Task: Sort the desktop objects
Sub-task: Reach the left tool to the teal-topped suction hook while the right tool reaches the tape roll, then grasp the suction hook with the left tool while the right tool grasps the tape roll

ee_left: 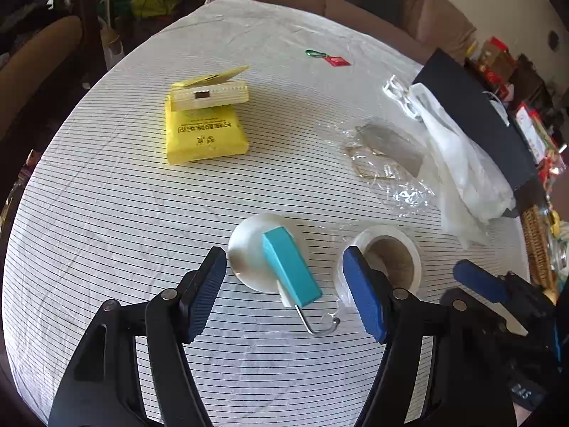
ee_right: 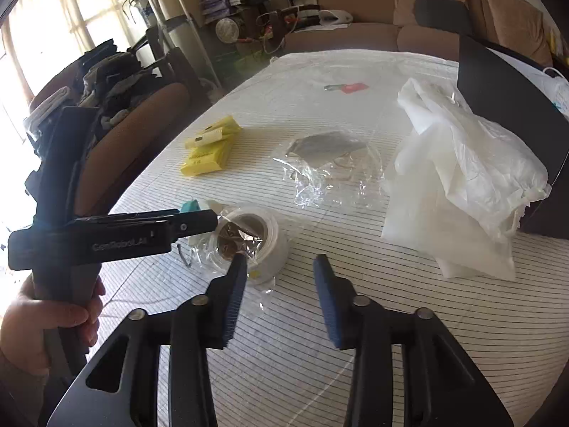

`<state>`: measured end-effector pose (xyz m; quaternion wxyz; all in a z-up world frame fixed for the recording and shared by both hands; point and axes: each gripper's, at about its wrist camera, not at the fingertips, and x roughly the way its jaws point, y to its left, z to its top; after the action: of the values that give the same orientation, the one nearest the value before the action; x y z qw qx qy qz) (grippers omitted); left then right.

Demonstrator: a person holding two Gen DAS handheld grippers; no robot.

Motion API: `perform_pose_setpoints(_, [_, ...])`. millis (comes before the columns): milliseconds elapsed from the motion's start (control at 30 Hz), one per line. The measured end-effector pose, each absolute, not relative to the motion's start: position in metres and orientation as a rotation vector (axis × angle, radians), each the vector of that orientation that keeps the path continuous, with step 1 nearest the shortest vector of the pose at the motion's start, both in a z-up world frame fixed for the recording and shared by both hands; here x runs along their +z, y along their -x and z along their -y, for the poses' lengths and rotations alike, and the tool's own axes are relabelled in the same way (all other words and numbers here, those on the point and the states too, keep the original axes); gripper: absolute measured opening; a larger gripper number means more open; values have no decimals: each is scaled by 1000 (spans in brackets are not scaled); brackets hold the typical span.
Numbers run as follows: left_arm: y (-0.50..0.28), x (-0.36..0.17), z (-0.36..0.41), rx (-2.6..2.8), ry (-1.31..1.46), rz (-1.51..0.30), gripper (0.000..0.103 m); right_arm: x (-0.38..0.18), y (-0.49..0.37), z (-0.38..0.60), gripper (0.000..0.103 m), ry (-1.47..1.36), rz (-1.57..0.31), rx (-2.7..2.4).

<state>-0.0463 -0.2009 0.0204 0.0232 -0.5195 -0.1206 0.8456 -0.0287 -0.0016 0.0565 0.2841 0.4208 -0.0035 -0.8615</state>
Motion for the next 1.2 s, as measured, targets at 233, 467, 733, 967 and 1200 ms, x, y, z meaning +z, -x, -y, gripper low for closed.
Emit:
perform_pose_setpoints(233, [33,18,247,2626,1610,572,63,49,19,31,77,-1088,-171,-2293])
perform_pose_setpoints(467, [36,25,260,2622,1552,610,61,22,42,67,81,-1090,-242,-2324])
perform_pose_setpoints(733, [50,20,225,2630,1614,335,61,27,50,51,61,-1121,-141,-2362])
perform_pose_setpoints(967, [51,17,209,2688,1623,165,48,46,31,1,59,-1149,-63,-2400])
perform_pose_setpoints(1200, [44,28,201,2755,1554,124,35,31,15,-23,64,-1225,-36,-2402])
